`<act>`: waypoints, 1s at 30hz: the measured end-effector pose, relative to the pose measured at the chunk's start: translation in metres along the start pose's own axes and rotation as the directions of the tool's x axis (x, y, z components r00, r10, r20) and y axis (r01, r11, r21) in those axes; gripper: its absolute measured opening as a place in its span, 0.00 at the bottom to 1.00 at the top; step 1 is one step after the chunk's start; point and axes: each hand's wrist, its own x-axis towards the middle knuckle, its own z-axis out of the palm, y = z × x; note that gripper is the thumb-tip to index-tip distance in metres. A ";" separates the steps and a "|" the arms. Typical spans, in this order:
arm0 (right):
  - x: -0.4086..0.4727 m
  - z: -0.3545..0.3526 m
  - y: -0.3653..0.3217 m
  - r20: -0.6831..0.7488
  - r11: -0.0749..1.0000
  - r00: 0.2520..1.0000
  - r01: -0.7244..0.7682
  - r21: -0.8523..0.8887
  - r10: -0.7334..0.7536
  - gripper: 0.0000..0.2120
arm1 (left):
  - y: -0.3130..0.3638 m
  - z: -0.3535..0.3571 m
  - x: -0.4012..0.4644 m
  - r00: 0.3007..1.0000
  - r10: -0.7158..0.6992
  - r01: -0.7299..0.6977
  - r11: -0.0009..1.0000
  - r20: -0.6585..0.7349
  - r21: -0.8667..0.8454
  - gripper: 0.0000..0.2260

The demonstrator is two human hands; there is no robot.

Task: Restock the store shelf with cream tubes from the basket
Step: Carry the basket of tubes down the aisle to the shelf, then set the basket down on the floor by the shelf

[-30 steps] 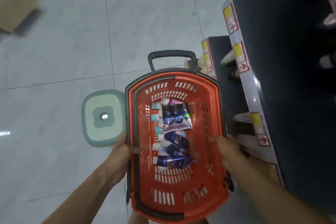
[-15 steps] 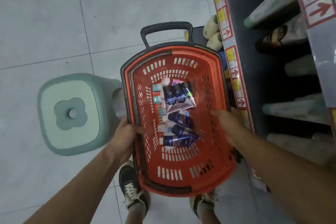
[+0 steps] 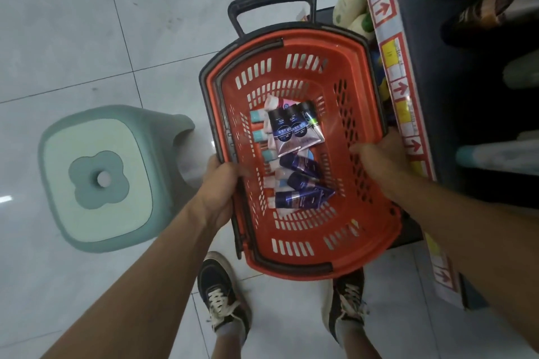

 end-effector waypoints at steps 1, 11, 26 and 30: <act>-0.001 0.002 0.001 -0.019 1.000 1.000 0.015 -0.012 -0.015 0.30 | 0.000 0.001 -0.002 1.000 0.003 -0.003 1.000 -0.001 0.020 0.16; -0.046 -0.014 0.008 0.033 0.946 0.996 0.085 -0.312 -0.078 0.40 | 0.009 -0.003 -0.024 0.943 0.160 0.053 0.793 -0.292 0.607 0.43; -0.245 -0.090 -0.079 0.306 0.784 0.923 0.366 -0.502 -0.234 0.10 | 0.145 0.034 -0.275 0.946 0.307 -0.062 0.484 -0.102 0.873 0.22; -0.315 -0.104 -0.103 0.303 0.757 0.921 0.377 -0.533 -0.245 0.10 | 0.168 0.017 -0.332 0.928 0.361 -0.076 0.420 -0.090 0.904 0.22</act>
